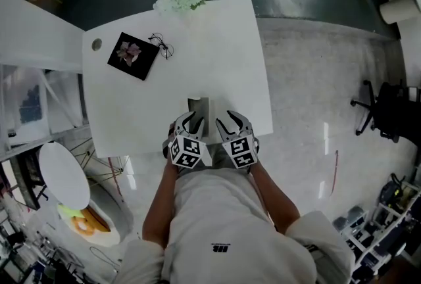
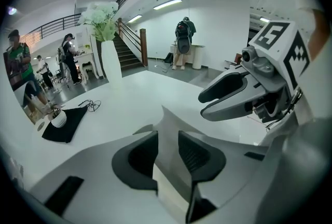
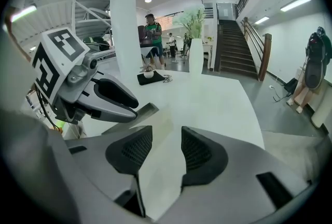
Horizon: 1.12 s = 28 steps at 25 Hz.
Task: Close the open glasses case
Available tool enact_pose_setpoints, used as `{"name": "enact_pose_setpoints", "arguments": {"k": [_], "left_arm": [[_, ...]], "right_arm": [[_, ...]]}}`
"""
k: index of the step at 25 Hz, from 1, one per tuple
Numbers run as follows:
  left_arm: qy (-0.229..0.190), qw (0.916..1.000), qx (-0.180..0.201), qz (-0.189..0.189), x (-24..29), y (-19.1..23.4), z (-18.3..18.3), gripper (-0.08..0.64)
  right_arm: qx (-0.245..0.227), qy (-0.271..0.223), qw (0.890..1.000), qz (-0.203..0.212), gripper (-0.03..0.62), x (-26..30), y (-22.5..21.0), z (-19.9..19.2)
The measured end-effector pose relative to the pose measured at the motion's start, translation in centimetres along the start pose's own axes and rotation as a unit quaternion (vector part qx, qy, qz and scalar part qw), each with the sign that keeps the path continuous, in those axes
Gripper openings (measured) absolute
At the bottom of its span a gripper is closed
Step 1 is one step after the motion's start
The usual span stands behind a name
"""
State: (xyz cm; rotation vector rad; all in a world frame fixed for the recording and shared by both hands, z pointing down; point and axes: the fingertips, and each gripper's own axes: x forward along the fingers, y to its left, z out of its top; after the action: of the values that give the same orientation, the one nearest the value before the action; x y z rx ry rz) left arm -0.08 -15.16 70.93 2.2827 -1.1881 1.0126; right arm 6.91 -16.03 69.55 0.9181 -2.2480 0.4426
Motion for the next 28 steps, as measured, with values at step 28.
{"name": "enact_pose_setpoints", "arguments": {"k": [28], "left_arm": [[0.009,0.9976,0.035,-0.059,1.6,-2.1,-0.5,0.133]], "right_arm": [[0.03,0.026,0.999,-0.023,0.173,1.7,1.8,-1.4]]}}
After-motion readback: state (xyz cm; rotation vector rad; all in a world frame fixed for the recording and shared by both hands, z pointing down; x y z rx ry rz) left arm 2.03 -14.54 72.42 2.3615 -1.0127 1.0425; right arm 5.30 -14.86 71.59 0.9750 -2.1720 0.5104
